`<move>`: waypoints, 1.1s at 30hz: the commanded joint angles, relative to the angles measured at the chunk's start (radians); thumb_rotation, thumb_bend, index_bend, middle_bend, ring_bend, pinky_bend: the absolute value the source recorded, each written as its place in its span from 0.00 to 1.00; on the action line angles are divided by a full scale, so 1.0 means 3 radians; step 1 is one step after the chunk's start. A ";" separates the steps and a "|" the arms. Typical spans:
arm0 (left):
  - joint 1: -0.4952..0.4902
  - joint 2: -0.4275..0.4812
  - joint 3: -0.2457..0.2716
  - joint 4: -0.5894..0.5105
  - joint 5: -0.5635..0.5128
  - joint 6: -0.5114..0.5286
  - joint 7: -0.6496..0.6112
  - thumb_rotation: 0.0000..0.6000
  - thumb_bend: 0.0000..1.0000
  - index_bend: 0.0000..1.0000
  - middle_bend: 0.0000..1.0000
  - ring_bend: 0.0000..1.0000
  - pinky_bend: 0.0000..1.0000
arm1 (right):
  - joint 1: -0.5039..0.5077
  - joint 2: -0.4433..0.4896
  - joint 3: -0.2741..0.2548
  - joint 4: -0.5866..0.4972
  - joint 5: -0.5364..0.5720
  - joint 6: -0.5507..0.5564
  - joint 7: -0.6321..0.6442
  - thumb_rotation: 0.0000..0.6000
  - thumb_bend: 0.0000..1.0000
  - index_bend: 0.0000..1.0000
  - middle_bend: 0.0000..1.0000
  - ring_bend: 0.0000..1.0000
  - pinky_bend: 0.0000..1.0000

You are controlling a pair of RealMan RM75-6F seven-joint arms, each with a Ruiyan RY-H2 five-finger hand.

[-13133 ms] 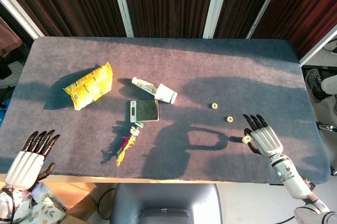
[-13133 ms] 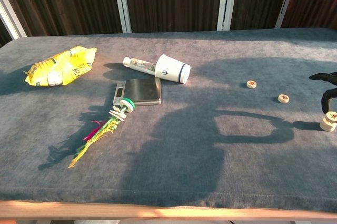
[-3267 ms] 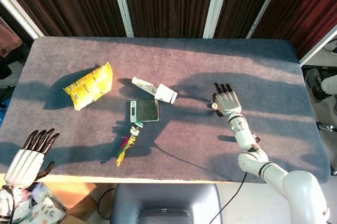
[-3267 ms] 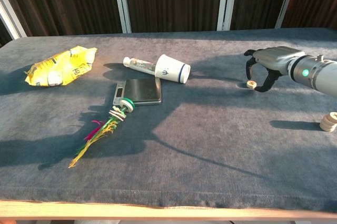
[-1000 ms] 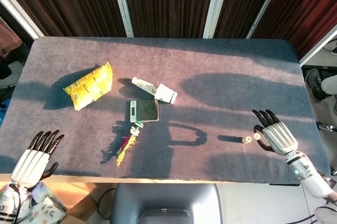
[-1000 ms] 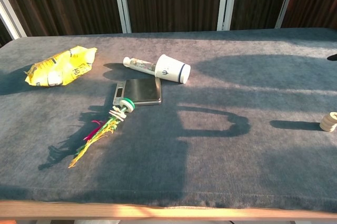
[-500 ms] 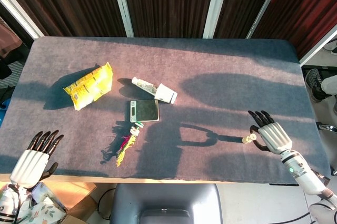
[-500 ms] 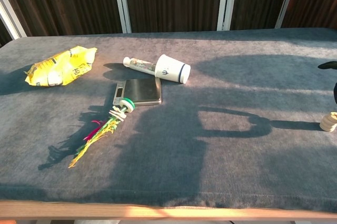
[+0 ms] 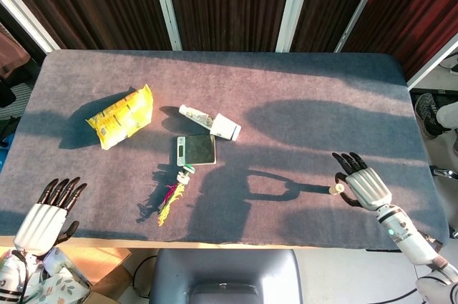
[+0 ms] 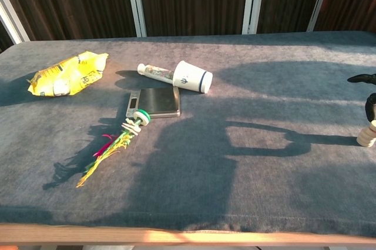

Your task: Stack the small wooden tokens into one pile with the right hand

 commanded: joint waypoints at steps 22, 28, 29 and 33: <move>0.0013 -0.0008 0.0009 0.0012 0.0078 0.0079 -0.0006 1.00 0.37 0.00 0.00 0.00 0.04 | -0.0716 0.0689 0.0193 -0.1451 0.0248 0.1158 -0.0521 1.00 0.37 0.12 0.00 0.00 0.00; 0.0030 -0.0011 0.0015 0.0030 0.0155 0.0170 -0.0036 1.00 0.37 0.00 0.00 0.00 0.04 | -0.1101 0.0880 0.0335 -0.2185 0.0739 0.1526 -0.1242 1.00 0.35 0.05 0.00 0.00 0.00; 0.0030 -0.0011 0.0013 0.0034 0.0157 0.0175 -0.0043 1.00 0.37 0.00 0.00 0.00 0.04 | -0.1124 0.0850 0.0364 -0.2185 0.0803 0.1533 -0.1261 1.00 0.33 0.05 0.00 0.00 0.00; 0.0030 -0.0027 0.0013 0.0063 0.0174 0.0187 -0.0047 1.00 0.37 0.00 0.00 0.00 0.04 | -0.1113 0.0890 0.0433 -0.2195 0.0990 0.1328 -0.1211 1.00 0.30 0.05 0.00 0.00 0.00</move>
